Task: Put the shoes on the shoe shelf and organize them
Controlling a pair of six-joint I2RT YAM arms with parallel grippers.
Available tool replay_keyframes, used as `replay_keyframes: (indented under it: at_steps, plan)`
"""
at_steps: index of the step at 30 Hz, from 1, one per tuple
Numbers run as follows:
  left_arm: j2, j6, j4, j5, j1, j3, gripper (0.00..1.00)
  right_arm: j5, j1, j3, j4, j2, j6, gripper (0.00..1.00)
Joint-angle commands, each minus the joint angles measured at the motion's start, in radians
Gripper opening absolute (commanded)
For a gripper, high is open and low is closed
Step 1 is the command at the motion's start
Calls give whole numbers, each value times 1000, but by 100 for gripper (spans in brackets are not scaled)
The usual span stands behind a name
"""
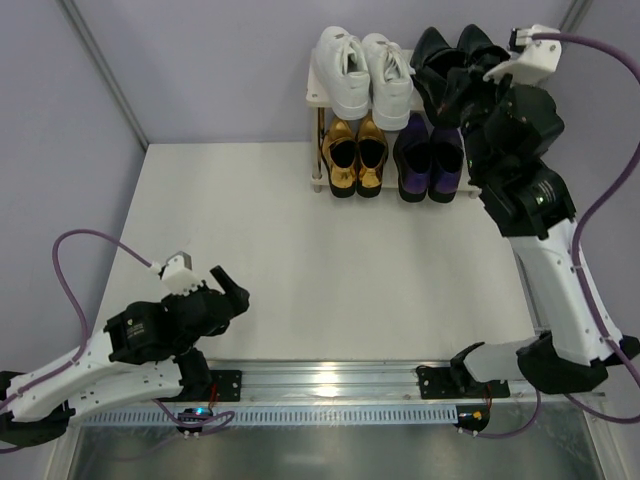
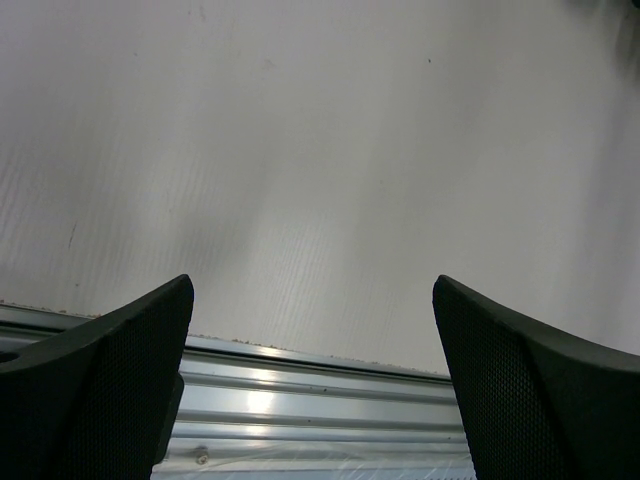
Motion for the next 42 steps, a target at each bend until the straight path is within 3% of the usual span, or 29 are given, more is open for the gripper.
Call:
replay_keyframes:
  at_steps: [1, 4, 8, 12, 14, 15, 18, 21, 27, 35, 42]
  plan:
    - [4, -23, 13, -41, 0, 23, 100, -145, 3, -146, -163, -83, 112, 4]
    - [10, 0, 31, -38, 0, 23, 97, -311, 3, -229, -286, -111, 187, 4]
    - [24, 36, 59, -43, 0, 49, 87, -356, 3, -321, -344, -115, 226, 4]
    - [62, 165, 142, -67, 0, 164, 58, -330, 3, -338, -346, -76, 224, 4]
    - [96, 266, 191, -87, 0, 229, 40, -327, 3, -324, -332, -33, 210, 4]
    - [133, 300, 209, -115, 0, 261, 23, -320, 2, -300, -328, -17, 207, 4]
    - [200, 459, 284, -182, 2, 390, 1, -286, -6, -258, -291, 36, 195, 4]
    - [271, 656, 430, -187, 23, 485, 0, -275, -26, -208, -257, 101, 194, 4]
    - [361, 802, 594, 0, 196, 565, 0, -277, -64, -99, -245, 226, 186, 4]
    - [456, 850, 785, 276, 509, 597, 0, -297, -78, -97, -190, 263, 172, 4]
    - [680, 820, 860, 451, 645, 778, 0, -341, -93, -88, -150, 285, 151, 4]
